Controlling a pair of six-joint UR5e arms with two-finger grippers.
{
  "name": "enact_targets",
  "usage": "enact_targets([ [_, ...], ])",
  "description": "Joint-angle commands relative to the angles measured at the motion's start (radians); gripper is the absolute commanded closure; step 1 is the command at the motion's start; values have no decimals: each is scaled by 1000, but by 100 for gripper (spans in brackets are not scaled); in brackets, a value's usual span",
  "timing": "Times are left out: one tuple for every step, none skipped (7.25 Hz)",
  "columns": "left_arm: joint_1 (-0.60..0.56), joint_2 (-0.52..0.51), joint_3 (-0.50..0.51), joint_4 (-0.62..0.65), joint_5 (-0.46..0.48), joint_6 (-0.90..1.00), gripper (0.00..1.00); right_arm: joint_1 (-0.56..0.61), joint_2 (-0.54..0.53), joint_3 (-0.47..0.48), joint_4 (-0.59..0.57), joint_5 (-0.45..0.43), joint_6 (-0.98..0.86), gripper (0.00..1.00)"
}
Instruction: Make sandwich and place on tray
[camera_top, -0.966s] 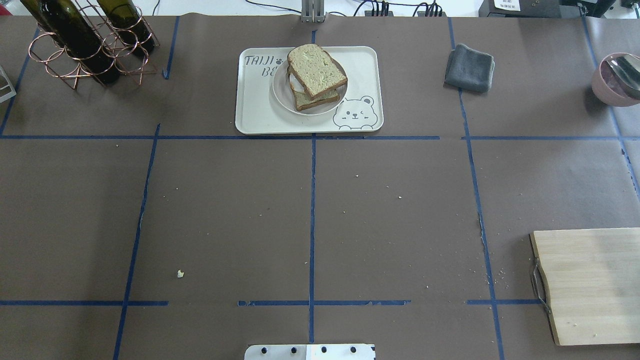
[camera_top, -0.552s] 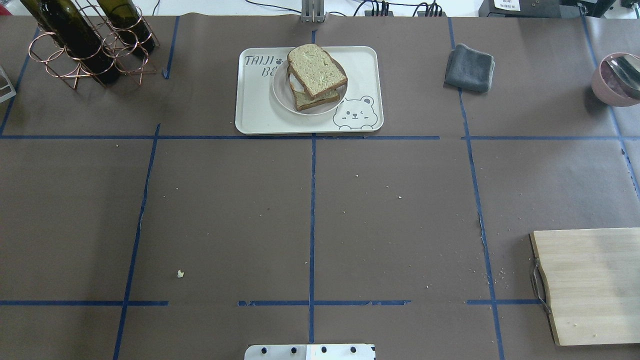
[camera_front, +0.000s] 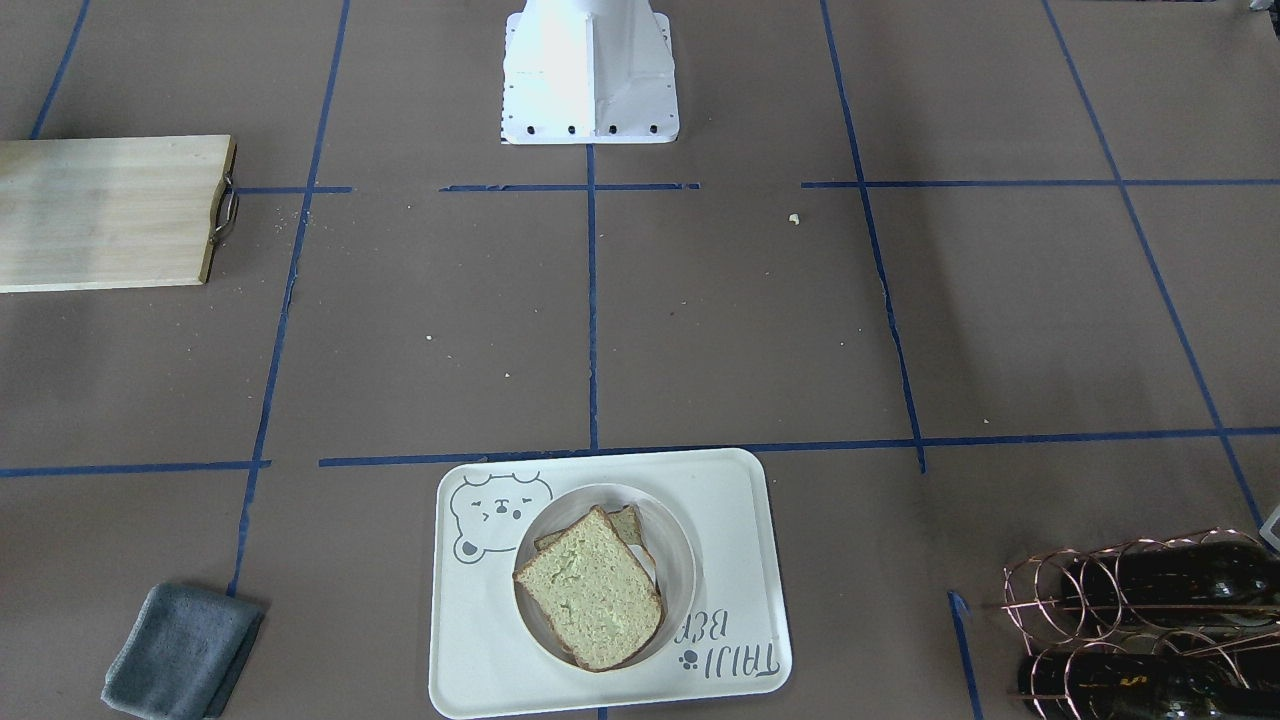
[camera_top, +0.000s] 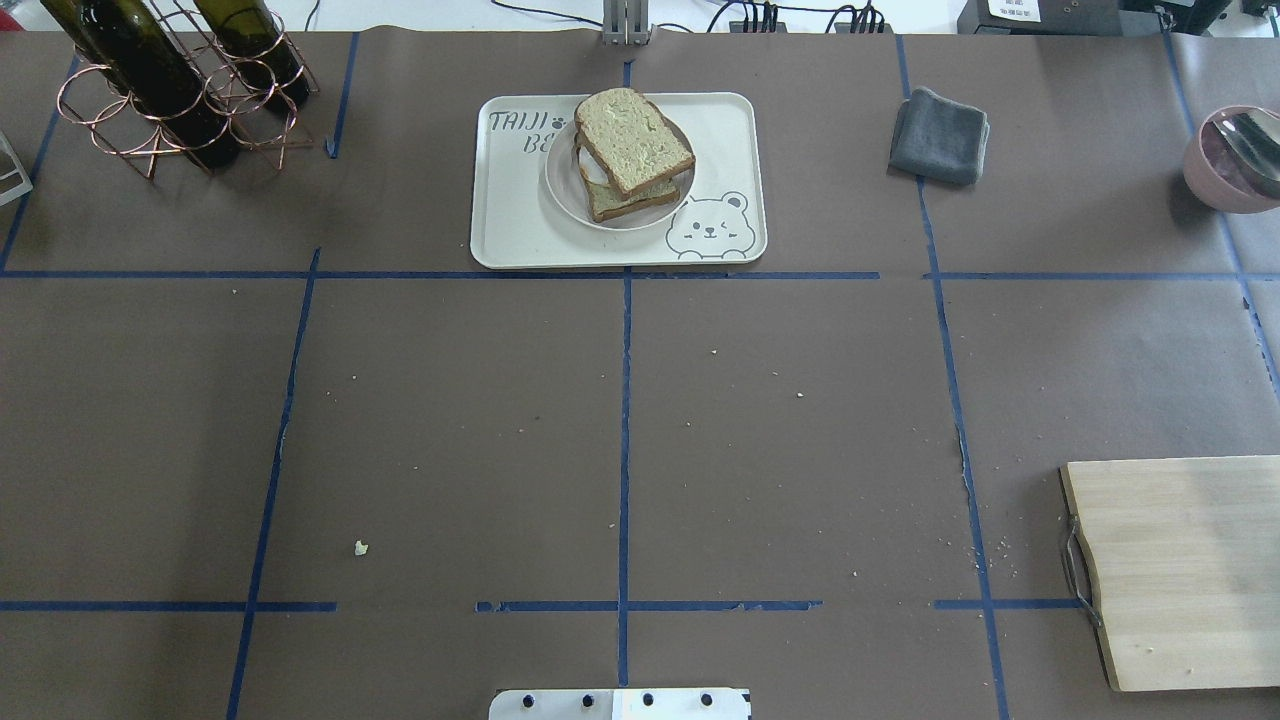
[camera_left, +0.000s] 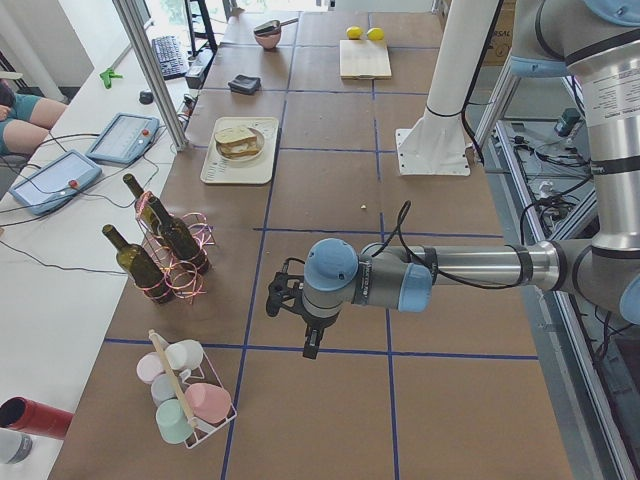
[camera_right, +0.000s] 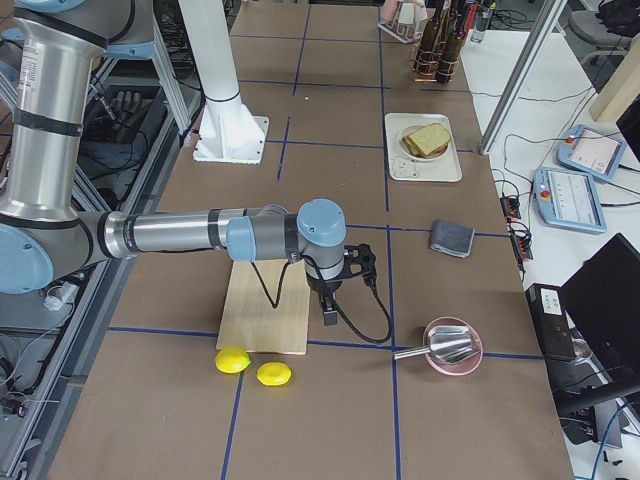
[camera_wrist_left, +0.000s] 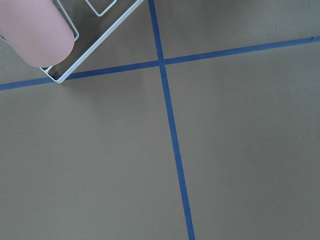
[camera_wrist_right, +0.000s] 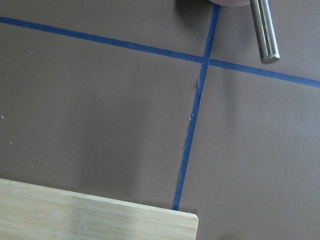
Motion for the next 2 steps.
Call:
enact_targets([
  [1, -3, -4, 0, 18, 0, 0, -1, 0, 1, 0, 16, 0, 0],
  [-1, -3, -4, 0, 18, 0, 0, -2, 0, 1, 0, 16, 0, 0],
])
